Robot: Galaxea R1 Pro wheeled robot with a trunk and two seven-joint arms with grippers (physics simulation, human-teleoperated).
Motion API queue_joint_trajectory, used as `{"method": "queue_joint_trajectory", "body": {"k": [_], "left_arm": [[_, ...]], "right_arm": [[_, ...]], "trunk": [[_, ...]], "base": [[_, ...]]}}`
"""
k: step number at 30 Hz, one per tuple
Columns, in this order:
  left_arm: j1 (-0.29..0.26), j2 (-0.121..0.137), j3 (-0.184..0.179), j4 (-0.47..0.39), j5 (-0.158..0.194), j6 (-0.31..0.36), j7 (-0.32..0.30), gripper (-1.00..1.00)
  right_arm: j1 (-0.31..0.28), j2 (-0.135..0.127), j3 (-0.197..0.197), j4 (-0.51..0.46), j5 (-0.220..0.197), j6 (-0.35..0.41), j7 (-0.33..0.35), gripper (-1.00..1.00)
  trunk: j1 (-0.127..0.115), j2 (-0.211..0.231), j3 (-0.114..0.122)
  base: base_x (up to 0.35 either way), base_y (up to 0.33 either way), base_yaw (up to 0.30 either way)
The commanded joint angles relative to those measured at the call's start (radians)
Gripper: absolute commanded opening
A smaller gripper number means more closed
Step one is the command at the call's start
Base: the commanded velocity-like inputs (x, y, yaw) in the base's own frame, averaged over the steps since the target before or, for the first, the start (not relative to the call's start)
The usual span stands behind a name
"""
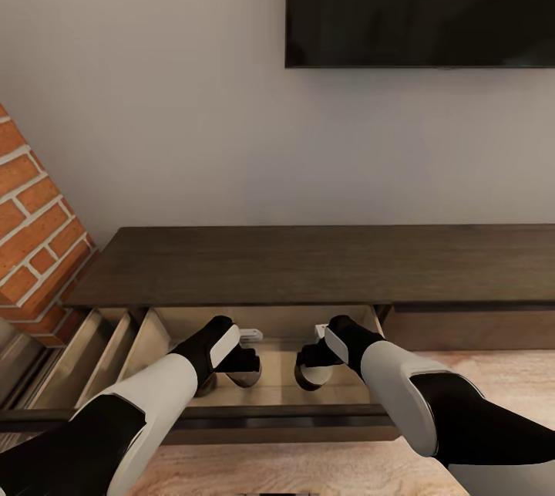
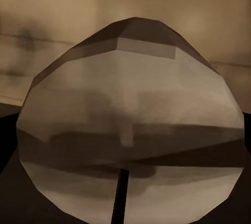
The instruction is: Place each of the two pumpkins and all three candles from the living room inside a cabinet in the living room (use any cabinet), then make sure every cabinet is closed, and position the cauldron so it is next to a table in the living room.
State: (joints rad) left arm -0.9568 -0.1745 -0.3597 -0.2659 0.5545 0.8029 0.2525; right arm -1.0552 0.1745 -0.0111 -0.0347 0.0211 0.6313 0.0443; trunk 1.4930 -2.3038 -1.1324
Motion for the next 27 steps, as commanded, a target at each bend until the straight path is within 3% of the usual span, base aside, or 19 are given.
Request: {"method": "queue_joint_trajectory", "body": {"k": [1,27], "left_arm": [[-0.001,0.0,-0.004,-0.001,0.01,0.002,0.008,-1.0],[0.0,0.0,-0.004,-0.002,0.01,0.002,0.008,-1.0]], "right_arm": [[0.0,0.0,-0.001,-0.002,0.002,0.005,0.002,-1.0],[0.0,0.0,0.0,-0.001,0.002,0.005,0.002,-1.0]], "trunk": [[0.0,0.0,-0.001],[0.0,0.0,-0.027]], "base": [[0.0,0.0,0.0],[0.0,0.0,0.0]]}}
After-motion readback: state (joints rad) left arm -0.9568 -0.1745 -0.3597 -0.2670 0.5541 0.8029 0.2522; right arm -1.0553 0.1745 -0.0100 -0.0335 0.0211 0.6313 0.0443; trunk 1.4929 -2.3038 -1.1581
